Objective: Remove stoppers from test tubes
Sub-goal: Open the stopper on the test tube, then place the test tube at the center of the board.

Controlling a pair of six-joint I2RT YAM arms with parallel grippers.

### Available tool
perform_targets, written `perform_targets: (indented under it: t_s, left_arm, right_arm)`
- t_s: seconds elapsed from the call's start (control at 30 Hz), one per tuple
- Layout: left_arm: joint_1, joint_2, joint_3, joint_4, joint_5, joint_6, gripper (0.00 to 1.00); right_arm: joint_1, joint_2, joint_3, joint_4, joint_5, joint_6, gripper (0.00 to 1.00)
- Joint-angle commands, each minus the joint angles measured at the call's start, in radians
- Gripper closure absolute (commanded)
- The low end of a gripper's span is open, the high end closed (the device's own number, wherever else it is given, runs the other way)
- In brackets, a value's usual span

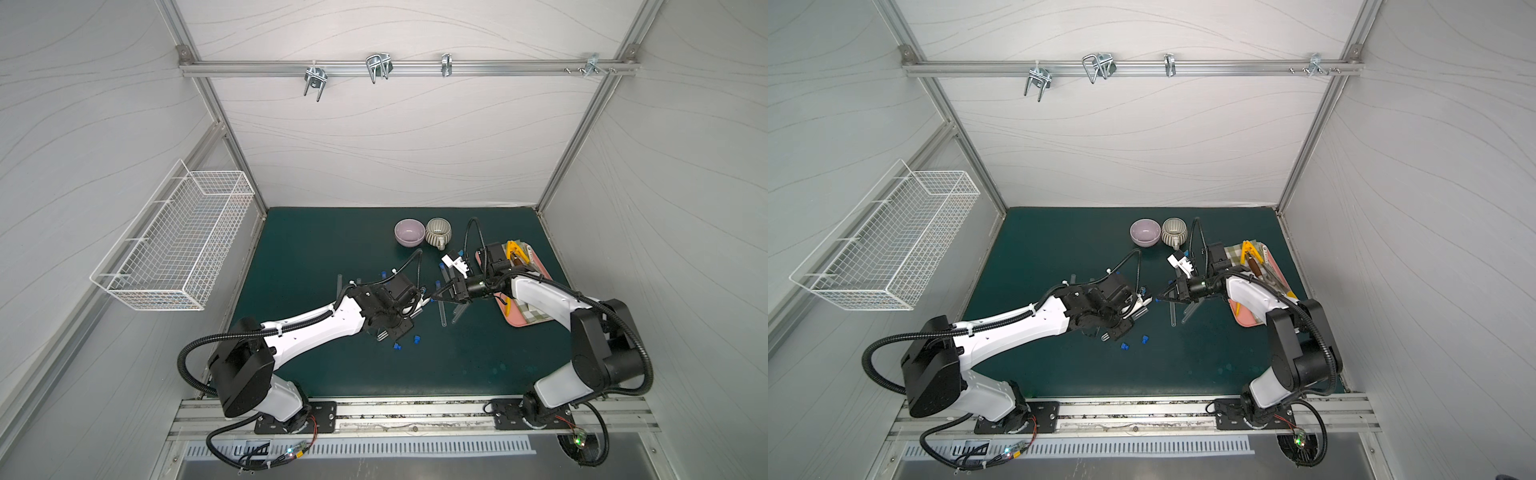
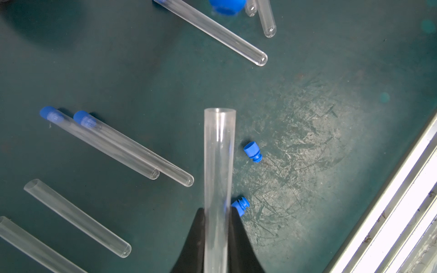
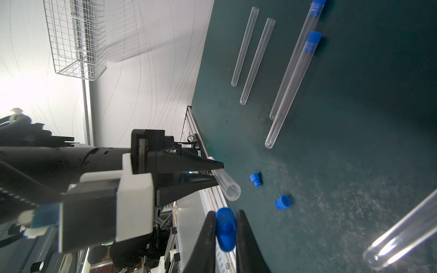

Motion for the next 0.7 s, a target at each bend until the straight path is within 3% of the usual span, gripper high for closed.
perform_targets:
  t_s: [0.0, 0.2, 0.37, 0.67]
  left_arm:
    - [0.009, -0.009, 0.005, -0.001, -0.028, -0.026, 1.00]
    - [0.143, -0.058, 0.078, -0.002, -0.032, -0.251, 0.99]
    - [0.245, -0.033, 0.109, -0.010, -0.071, -0.388, 0.99]
    - [0.318, 0.096, 0.158, 0.013, -0.126, -0.551, 0.97]
  right_arm:
    - [-0.002, -0.027, -0.001, -0.065, 0.054, -0.049, 1.00]
    - [0.017, -0.016, -0.011, -0.168, 0.222, -0.115, 1.00]
    - [0.128, 0.046, 0.010, -0.205, 0.364, -0.127, 0.99]
    - [0.243, 0.141, 0.027, -0.211, 0.492, -0.114, 0.99]
